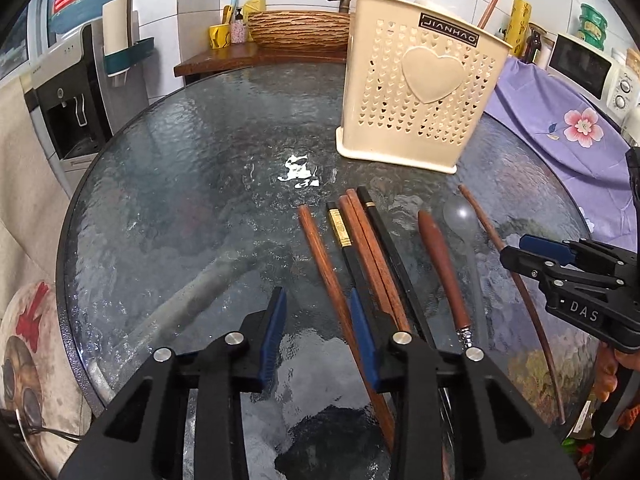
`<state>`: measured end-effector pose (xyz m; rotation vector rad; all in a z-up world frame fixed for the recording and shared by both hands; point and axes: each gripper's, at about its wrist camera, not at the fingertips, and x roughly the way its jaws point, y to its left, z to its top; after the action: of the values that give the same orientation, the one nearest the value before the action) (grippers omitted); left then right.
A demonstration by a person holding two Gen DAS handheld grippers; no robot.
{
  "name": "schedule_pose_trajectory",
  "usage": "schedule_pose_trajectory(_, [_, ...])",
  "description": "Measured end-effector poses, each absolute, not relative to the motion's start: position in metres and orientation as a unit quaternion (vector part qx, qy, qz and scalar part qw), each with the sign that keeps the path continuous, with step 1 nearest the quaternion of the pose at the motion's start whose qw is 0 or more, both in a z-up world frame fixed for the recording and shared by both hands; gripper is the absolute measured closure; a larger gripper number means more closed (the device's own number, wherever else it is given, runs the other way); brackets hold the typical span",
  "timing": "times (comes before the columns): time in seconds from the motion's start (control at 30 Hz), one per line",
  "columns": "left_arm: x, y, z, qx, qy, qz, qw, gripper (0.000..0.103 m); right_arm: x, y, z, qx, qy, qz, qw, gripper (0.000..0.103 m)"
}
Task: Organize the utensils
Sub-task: 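Grasp a wooden chopstick with the left tool while the right tool grasps another chopstick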
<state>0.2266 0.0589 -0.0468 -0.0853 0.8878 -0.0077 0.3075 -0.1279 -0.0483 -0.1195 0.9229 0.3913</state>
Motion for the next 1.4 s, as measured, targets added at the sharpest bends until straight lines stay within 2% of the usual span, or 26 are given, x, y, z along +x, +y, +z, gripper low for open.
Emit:
schedule_pose_trajectory(0.13, [0.230,0.056,-0.047,-0.037,0.432,-0.006,0.901,0.072,0.310,-0.127,-0.050,-0.061,0.445,0.187,0.874,0.070])
schedule_pose_trajectory(0.33, [0.239,0.053,-0.048,-0.024,0.438,-0.004,0.899,0.081,0.315,-0.118,-0.049,-0.077,0.446,0.186,0.872,0.074])
schedule_pose_trajectory(0.7, [0.261,0.053,-0.047,-0.019,0.447,-0.011,0.894,0.084,0.344,-0.105,-0.046,-0.079,0.460,0.189,0.864,0.081])
schedule_pose_trajectory(0.83, [0.266,0.051,-0.047,-0.021,0.449,-0.011,0.893,0.089,0.356,-0.099,-0.045,-0.083,0.461,0.184,0.864,0.083])
schedule_pose_trajectory(0.97, [0.268,0.048,-0.048,-0.020,0.449,-0.010,0.893,0.093,0.363,-0.093,-0.045,-0.086,0.462,0.183,0.863,0.093])
schedule_pose_trajectory(1.4, [0.272,0.046,-0.049,-0.021,0.444,-0.004,0.896,0.096,0.355,-0.098,-0.047,-0.073,0.448,0.199,0.869,0.095])
